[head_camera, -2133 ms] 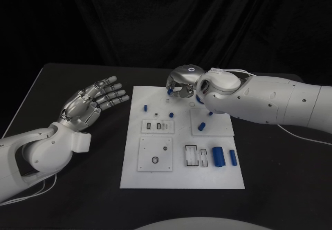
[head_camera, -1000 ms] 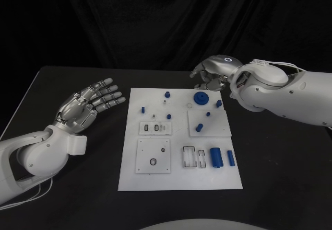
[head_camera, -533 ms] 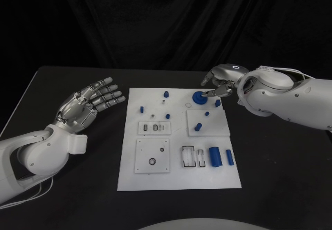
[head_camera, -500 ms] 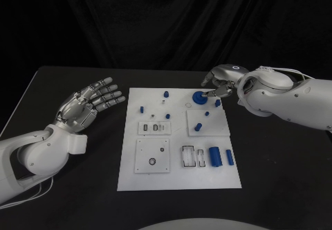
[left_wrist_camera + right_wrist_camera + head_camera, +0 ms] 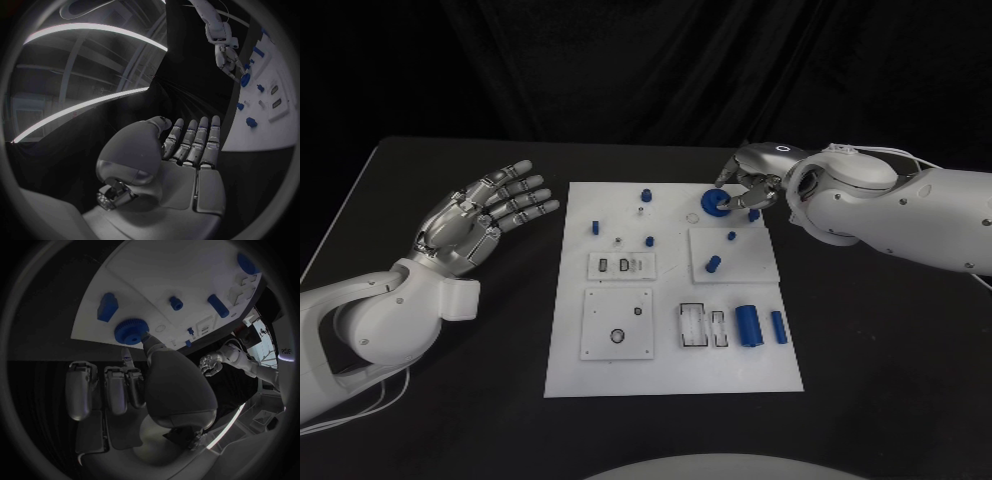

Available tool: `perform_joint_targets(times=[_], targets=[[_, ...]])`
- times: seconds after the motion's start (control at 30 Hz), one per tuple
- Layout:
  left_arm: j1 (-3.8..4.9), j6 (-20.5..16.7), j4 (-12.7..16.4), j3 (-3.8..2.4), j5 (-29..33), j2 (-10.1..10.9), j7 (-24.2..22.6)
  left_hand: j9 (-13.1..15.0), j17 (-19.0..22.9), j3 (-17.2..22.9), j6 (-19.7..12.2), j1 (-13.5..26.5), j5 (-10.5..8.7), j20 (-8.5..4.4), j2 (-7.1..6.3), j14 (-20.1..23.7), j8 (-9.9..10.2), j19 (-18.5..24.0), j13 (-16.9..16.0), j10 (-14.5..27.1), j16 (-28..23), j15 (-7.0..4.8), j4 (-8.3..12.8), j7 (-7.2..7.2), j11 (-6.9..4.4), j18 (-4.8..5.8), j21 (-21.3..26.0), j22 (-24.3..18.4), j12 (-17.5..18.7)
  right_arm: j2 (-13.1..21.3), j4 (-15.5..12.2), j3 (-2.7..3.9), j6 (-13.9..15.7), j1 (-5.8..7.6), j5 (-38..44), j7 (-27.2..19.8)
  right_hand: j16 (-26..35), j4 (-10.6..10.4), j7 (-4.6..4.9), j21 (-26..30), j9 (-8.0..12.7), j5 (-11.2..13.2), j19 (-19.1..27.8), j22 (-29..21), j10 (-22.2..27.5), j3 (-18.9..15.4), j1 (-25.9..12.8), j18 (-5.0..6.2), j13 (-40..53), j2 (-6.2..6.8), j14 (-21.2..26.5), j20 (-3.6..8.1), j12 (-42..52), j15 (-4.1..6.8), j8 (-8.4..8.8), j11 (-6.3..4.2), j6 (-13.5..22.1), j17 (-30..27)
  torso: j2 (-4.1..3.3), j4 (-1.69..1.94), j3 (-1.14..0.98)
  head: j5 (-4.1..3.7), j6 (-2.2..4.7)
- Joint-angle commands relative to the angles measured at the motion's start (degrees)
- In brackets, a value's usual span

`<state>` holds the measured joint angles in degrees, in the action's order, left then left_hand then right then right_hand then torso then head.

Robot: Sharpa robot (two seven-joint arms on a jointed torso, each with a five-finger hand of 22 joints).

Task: Assemble the parts on the task board

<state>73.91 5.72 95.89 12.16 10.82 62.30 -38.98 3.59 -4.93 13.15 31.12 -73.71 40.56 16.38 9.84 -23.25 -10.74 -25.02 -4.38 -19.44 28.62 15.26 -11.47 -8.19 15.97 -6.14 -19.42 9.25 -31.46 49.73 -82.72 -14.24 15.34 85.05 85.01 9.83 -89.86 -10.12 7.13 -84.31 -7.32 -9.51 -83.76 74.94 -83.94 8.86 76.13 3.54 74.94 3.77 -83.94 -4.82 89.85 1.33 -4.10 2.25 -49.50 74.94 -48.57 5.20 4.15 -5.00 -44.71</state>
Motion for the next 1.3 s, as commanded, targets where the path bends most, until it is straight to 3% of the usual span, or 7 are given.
perform_joint_targets(times=[0.03, 0.2, 0.4, 0.5, 0.9, 1.03, 1.3], targets=[[0.08, 0.99, -0.02, -0.04, 0.28, -0.14, -7.15, 0.07, 0.05, -0.05, -0.03, 0.13, 0.3, 0.03, 0.28, -0.03, -0.07, 0.29, 0.06, -0.12, 0.35, 0.18, -0.28, -0.33, 0.37, 1.14, 0.25, -0.07, -0.32, -0.03, 0.06, 0.02, -1.16, -0.27, -0.09, 1.06, -0.14, 0.13, -0.03, 0.2, -0.1, -0.11, 0.41, 4.74, -6.06, -0.31, -0.23, -0.71, 15.06, -0.22, -6.06, 0.17, 0.15, 0.34, -0.41, -0.33, -0.4, 15.06, 0.05, -0.07, 0.1, 0.06, -0.05], [0.07, 1.1, -0.21, -0.04, 0.28, -0.27, -7.08, 0.07, 0.05, -0.06, -0.04, 0.16, 0.32, 0.04, 0.3, -0.04, -0.06, 0.29, 0.06, -0.13, 0.39, 0.17, -0.39, -0.35, 0.38, 1.14, 0.25, -0.07, -0.33, -0.11, 0.13, 0.02, -1.63, -0.51, -0.09, 1.31, -0.14, 0.38, -0.06, 0.28, -0.44, -0.58, 0.47, 4.73, -6.06, -0.26, 0.05, -0.7, 15.06, -0.35, -6.06, 0.24, 0.15, 0.41, -1.05, -0.37, -1.83, 15.06, 0.09, 0.04, 0.11, -0.14, -0.25], [0.05, 1.26, -0.44, -0.04, 0.28, -0.46, -6.96, 0.06, 0.05, -0.05, -0.11, 0.19, 0.33, 0.04, 0.32, -0.03, -0.04, 0.3, 0.06, -0.14, 0.42, 0.16, -0.5, -0.37, 0.4, 1.15, 0.25, -0.07, -0.34, -0.34, 0.45, 0.02, -2.38, -0.95, 1.05, 1.72, -0.14, 1.75, -0.21, 0.65, -1.56, -4.68, 0.8, 4.39, -6.06, 0.6, 1.61, -0.58, 15.06, -0.48, -6.06, 0.23, 0.15, 0.37, -2.47, -0.28, -4.95, 15.06, 0.11, 0.0, 0.11, -0.06, -0.41], [0.05, 1.33, -0.55, -0.04, 0.28, -0.52, -6.87, 0.06, 0.04, -0.05, -0.12, 0.22, 0.34, 0.03, 0.34, -0.02, -0.03, 0.31, 0.05, -0.14, 0.46, 0.17, -0.63, -0.4, 0.41, 1.14, 0.24, -0.07, -0.35, -0.61, 0.83, 0.02, -2.62, -1.21, 1.43, 1.78, -0.14, 3.02, -0.27, 0.75, -2.16, -9.11, 0.82, 4.43, -6.06, 1.75, 2.87, -0.56, 15.06, -0.48, -6.06, 0.33, 0.15, 0.4, -2.68, -0.28, -5.59, 15.06, 0.1, -0.04, 0.09, -0.01, -0.43], [0.02, 1.51, -0.82, -0.05, 0.29, -0.54, -6.55, 0.06, 0.04, -0.07, -0.14, 0.32, 0.37, 0.04, 0.38, 0.01, -0.02, 0.34, 0.04, -0.14, 0.56, 0.16, -1.0, -0.47, 0.45, 1.14, 0.24, -0.08, -0.37, -1.31, 1.54, 0.03, -2.59, -2.3, 5.25, 1.16, -0.14, 6.68, -0.41, 1.12, -4.8, -19.25, 0.99, 4.37, -6.06, 5.42, 4.95, -0.47, 15.06, 0.31, -6.06, 0.41, 0.15, 0.55, -4.78, -0.5, -6.69, 15.06, 0.03, 0.0, 0.01, 0.18, -0.45], [0.0, 1.62, -0.92, -0.05, 0.3, -0.55, -6.45, 0.06, 0.04, -0.08, -0.15, 0.34, 0.38, 0.04, 0.38, 0.02, -0.02, 0.35, 0.04, -0.14, 0.58, 0.16, -1.09, -0.49, 0.45, 1.14, 0.24, -0.08, -0.38, -1.07, 0.75, 0.04, -2.09, -2.4, 5.99, 0.52, -0.14, 7.52, -0.59, 0.7, -7.31, -24.47, 0.48, 5.19, -6.06, 6.71, 4.24, -0.69, 15.06, 0.63, -6.06, 0.32, 0.15, 0.42, -7.66, -0.23, -7.15, 15.06, 0.04, 0.04, 0.04, 0.11, -0.45], [-0.01, 1.67, -0.76, -0.05, 0.3, -0.42, -6.42, 0.07, 0.04, -0.08, -0.08, 0.38, 0.4, 0.03, 0.41, 0.03, -0.05, 0.36, 0.03, -0.16, 0.64, 0.16, -1.3, -0.51, 0.46, 1.13, 0.23, -0.07, -0.4, -0.39, -2.69, 0.07, -0.52, -1.62, 6.34, -0.06, -0.14, 7.2, -0.93, -1.21, -9.97, -23.71, -1.58, 8.14, -6.06, 6.74, 2.25, -1.49, 15.06, 0.71, -6.06, 0.37, 0.15, 0.51, -10.52, -0.33, -6.84, 15.06, 0.07, -0.11, 0.04, 0.4, 0.15]])
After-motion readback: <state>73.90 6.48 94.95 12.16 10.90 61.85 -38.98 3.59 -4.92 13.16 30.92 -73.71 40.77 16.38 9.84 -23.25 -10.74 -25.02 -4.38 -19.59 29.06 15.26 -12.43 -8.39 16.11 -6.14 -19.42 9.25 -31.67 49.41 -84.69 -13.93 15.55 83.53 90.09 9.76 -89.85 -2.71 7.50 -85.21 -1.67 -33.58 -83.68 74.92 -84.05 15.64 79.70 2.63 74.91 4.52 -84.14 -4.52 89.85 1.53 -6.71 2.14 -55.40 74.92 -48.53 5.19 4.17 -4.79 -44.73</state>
